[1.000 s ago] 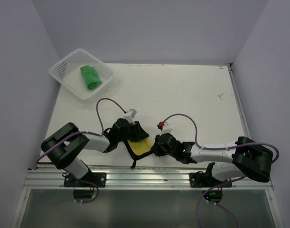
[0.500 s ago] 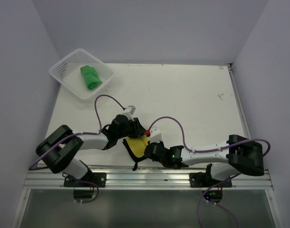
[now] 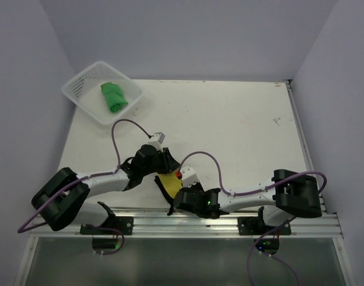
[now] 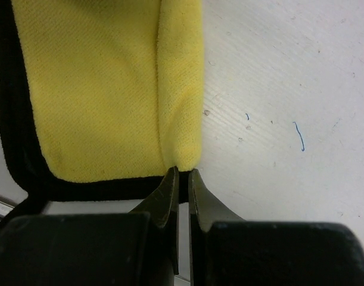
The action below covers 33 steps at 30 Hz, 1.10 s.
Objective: Roll the towels
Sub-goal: Roll the towel
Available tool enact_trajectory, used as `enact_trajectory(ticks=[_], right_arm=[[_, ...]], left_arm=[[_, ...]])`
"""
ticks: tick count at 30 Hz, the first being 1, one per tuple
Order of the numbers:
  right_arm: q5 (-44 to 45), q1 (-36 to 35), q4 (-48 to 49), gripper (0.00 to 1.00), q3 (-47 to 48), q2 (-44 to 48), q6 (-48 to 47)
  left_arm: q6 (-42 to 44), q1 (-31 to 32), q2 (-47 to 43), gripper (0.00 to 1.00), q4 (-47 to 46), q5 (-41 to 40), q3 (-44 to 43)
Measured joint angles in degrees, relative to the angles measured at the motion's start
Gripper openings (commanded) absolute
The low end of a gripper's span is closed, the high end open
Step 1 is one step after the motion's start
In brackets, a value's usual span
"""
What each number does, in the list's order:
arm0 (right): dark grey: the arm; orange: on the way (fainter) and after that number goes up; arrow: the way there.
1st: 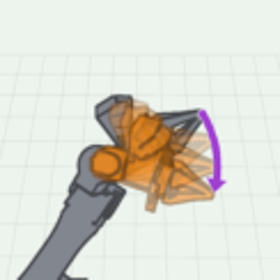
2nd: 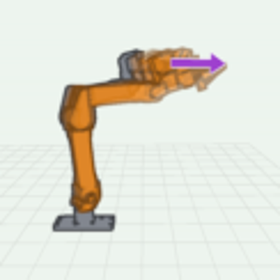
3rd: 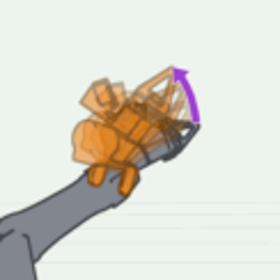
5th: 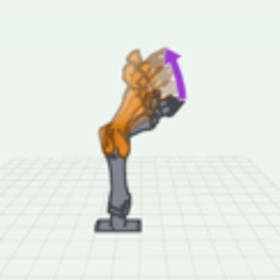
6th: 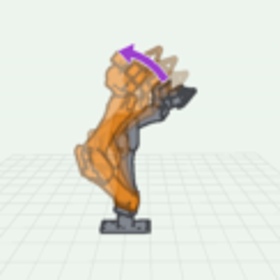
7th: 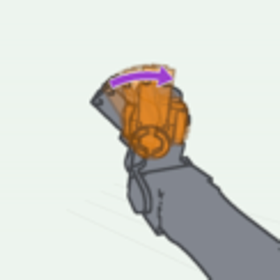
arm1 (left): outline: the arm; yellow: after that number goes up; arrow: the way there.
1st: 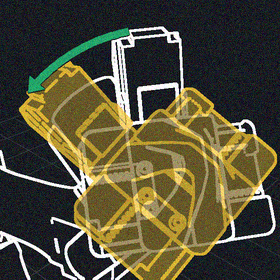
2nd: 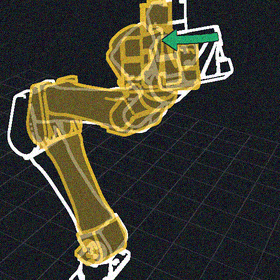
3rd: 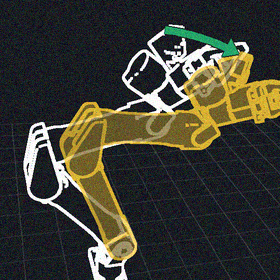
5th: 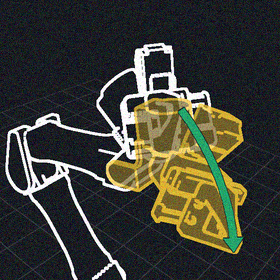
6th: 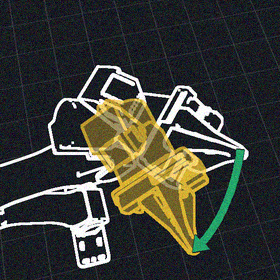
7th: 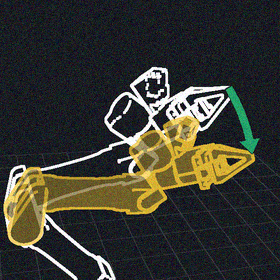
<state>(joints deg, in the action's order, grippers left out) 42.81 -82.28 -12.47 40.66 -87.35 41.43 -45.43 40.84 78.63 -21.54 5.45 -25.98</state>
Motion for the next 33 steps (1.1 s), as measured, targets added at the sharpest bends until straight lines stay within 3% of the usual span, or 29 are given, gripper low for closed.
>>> enact_trajectory(ticks=[7,17,33], right_arm=[[1.1,-0.3,-0.2,0.00,0.0,-0.4,0.4],[1.2,-0.3,-0.2,0.00,0.1,-0.5,0.5],[1.6,-1.0,-1.3,0.00,1.7,-1.5,0.4]], left_arm=[[0.0,0.0,-8.3,0.29,4.1,-2.6,3.7],[-0.3,0.0,-10.9,0.04,5.8,-1.3,8.1],[1.8,0.1,-7.2,0.00,10.4,-5.5,7.2]])
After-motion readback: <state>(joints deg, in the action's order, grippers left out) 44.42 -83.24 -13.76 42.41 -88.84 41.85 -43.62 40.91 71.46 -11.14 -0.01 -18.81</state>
